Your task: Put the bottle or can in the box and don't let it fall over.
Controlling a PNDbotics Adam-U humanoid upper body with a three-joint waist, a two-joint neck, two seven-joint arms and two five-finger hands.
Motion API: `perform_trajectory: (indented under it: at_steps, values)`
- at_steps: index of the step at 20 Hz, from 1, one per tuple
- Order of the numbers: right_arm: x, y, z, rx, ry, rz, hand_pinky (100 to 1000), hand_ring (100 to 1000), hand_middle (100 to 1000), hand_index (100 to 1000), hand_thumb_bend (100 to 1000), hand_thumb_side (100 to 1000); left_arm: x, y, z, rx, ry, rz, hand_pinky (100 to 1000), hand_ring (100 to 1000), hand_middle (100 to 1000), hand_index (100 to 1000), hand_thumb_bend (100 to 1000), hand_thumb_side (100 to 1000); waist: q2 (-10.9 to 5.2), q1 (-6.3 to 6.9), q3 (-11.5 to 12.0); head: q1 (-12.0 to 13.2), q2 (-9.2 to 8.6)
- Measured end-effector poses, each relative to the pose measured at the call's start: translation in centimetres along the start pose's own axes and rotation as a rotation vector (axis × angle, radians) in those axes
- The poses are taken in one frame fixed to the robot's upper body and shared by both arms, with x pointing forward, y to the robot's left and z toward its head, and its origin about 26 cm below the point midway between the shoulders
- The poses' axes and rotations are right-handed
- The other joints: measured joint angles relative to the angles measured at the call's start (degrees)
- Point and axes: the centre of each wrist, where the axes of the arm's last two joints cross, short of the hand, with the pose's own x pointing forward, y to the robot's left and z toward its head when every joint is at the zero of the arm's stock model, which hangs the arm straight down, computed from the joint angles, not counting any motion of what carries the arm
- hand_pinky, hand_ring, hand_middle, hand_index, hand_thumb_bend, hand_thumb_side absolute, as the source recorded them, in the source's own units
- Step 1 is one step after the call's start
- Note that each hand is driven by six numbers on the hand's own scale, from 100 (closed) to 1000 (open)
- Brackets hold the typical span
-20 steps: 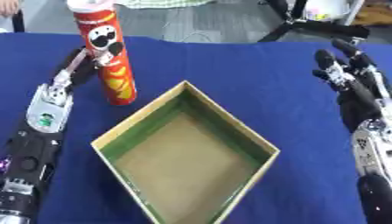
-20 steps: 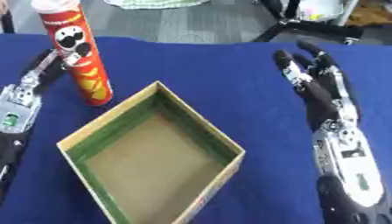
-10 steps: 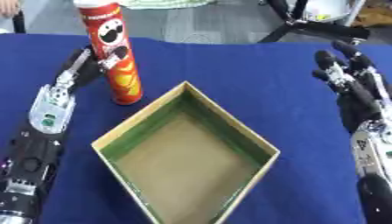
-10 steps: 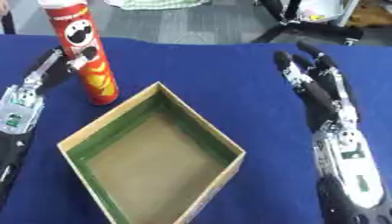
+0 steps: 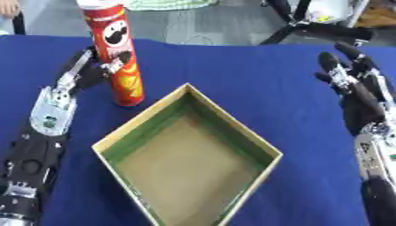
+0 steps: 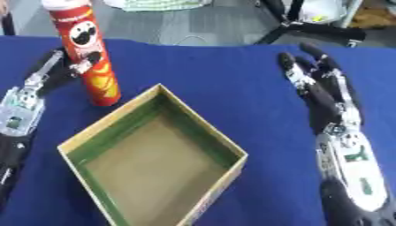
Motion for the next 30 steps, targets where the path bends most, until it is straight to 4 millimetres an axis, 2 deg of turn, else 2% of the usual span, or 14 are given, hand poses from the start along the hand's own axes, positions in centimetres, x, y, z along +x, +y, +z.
perform_trajectory:
  at_steps: [7,16,30]
  values:
    - [-0.01,0.03,0.01,0.0,0.0,-0.002,769,962,1000,810,602,315,0.04,-0.02,-0.01,0.037,0.005,0.026,1000,777,561,476,100,510,0.07,-0.01,-0.1,0.0,-0.02]
    - [-0.09,0.22,0.03,0.001,0.002,-0.009,770,963,1000,811,597,316,0.14,-0.36,-0.07,0.072,0.012,0.087,1000,741,507,403,100,504,0.07,-0.05,-0.1,0.1,-0.19]
    - [-0.1,0.24,0.04,0.001,0.002,-0.01,772,963,1000,812,585,321,0.97,0.07,-0.13,0.112,-0.021,0.121,1000,721,488,360,100,472,-0.01,-0.36,0.0,0.1,-0.19]
